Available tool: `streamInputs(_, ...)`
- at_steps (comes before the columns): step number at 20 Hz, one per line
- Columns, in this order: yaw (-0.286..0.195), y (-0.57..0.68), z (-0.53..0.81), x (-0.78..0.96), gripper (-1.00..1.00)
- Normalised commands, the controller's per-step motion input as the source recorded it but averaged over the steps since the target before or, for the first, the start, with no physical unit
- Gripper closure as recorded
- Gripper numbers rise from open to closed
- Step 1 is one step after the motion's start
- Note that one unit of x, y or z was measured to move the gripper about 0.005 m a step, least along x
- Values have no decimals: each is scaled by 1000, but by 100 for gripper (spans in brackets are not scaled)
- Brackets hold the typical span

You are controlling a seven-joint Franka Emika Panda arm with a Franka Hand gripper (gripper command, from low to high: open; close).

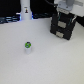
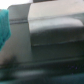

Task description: Open the kcup holder, insert the kcup into the holder, and close the kcup holder

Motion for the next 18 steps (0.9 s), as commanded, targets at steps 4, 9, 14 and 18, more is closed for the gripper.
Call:
streamInputs(4,6,52,-392,-282,-100)
streamInputs(9,-7,24,-296,-271,100)
streamInputs(14,-3,-4,-25,-31,100)
streamInputs(18,-8,5,15,81,100)
